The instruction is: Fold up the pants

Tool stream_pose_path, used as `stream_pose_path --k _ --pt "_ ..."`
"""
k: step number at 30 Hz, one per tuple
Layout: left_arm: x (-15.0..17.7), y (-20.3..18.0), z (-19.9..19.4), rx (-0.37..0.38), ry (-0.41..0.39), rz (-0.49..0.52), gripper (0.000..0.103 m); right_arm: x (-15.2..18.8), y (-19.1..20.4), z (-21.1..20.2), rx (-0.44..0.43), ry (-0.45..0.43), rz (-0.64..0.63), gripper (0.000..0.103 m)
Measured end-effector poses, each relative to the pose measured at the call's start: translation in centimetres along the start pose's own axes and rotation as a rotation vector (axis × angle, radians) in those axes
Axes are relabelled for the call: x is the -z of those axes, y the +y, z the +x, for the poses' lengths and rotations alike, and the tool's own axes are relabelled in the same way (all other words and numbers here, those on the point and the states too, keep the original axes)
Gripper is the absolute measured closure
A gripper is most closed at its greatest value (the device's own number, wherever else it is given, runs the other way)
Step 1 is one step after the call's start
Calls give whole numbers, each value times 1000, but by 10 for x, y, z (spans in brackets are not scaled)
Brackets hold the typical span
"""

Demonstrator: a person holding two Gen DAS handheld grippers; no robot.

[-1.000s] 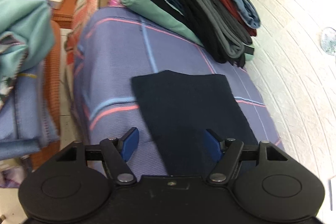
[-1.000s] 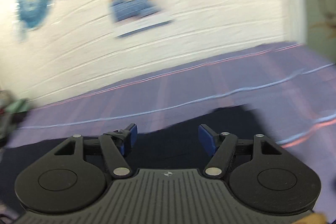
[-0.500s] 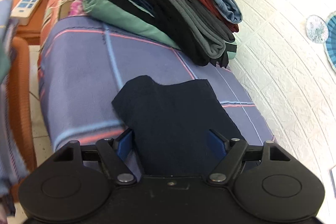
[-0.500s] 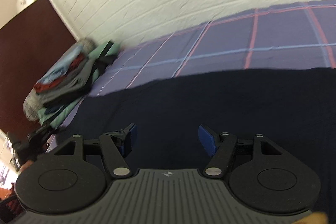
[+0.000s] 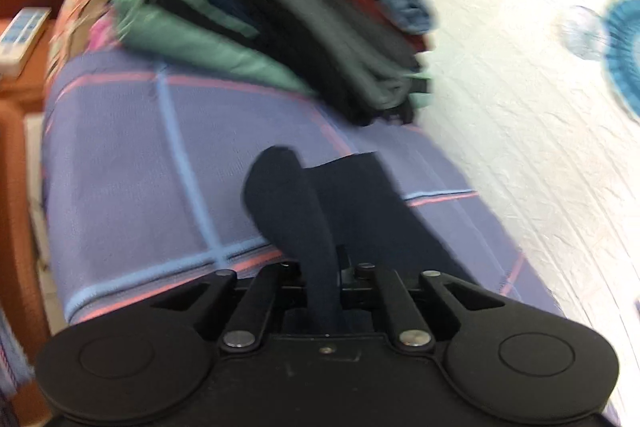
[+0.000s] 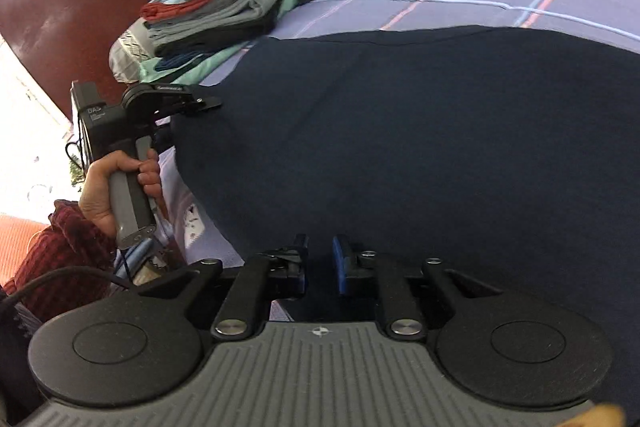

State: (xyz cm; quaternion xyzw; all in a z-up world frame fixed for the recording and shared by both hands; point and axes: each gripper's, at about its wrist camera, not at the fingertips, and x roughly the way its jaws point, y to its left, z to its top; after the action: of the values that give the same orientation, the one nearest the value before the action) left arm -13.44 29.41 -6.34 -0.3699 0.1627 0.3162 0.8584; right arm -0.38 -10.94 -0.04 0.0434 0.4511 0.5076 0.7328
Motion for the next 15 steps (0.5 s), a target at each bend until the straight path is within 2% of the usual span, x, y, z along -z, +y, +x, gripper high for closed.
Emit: stream_pose_path --k 4,7,11,13,15 --pt "-3 -32 -26 195 -24 120 0 1 -5 -1 -10 -1 27 79" --pt "6 -66 -41 364 15 248 0 3 -9 -2 -13 -12 50 78" --pt "41 -106 -43 546 186 380 0 4 -14 -4 18 -45 72 76" --pt "63 -121 -39 596 272 447 0 7 -22 -14 43 -68 87 76" --pt "86 -131 -33 605 354 510 0 8 -29 -23 79 -95 100 74"
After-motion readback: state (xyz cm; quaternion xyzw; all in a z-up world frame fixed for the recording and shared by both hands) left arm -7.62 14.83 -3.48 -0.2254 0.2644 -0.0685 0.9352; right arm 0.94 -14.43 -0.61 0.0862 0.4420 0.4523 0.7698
